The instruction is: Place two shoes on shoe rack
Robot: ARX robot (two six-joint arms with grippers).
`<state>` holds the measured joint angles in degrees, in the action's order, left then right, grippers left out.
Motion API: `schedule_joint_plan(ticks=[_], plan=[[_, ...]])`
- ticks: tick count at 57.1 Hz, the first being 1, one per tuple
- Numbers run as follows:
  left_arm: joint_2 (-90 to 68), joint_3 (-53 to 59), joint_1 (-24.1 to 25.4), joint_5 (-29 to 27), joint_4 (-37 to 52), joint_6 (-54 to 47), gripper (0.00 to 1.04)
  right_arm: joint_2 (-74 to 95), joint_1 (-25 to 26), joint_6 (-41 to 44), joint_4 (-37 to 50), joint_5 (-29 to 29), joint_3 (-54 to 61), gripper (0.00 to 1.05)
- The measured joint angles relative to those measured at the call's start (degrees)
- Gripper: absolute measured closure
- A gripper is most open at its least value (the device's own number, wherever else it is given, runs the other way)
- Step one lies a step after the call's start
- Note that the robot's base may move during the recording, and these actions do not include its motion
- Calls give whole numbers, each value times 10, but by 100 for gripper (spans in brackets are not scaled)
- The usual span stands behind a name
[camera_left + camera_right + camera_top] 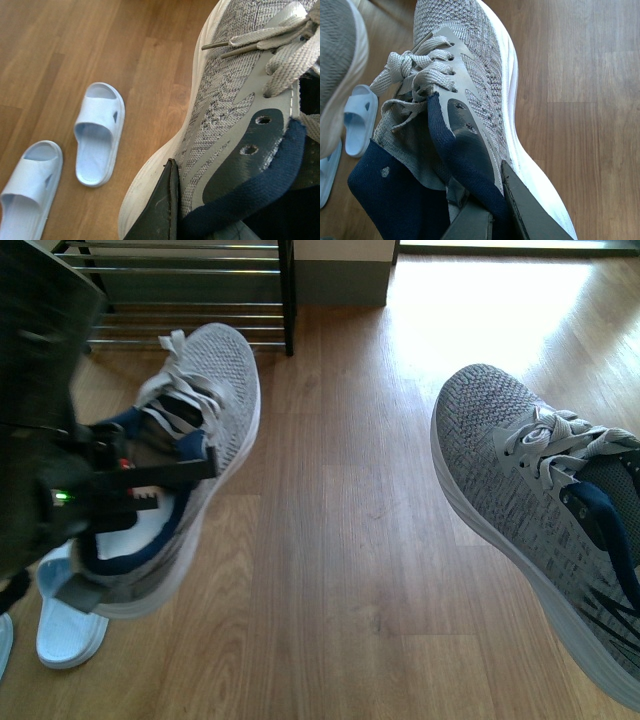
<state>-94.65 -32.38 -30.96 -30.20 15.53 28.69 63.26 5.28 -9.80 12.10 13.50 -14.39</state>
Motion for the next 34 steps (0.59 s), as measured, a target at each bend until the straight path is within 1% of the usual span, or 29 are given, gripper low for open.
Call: schedule_joint_plan(ticks=[9, 17, 21, 27, 34], plan=[[158, 45, -9, -38, -70, -5, 103, 0, 0, 0, 0, 0, 0, 104], [283, 57, -23, -70, -148, -3, 103, 0, 0, 0, 0, 0, 0, 104], [340, 57, -33, -76, -190, 0, 103, 0, 0, 0, 0, 0, 0, 104], [382, 58, -40, -79, -206, 2, 103, 0, 0, 0, 0, 0, 0, 104], [384, 59, -41, -75, -207, 5, 103, 0, 0, 0, 0, 0, 0, 104]])
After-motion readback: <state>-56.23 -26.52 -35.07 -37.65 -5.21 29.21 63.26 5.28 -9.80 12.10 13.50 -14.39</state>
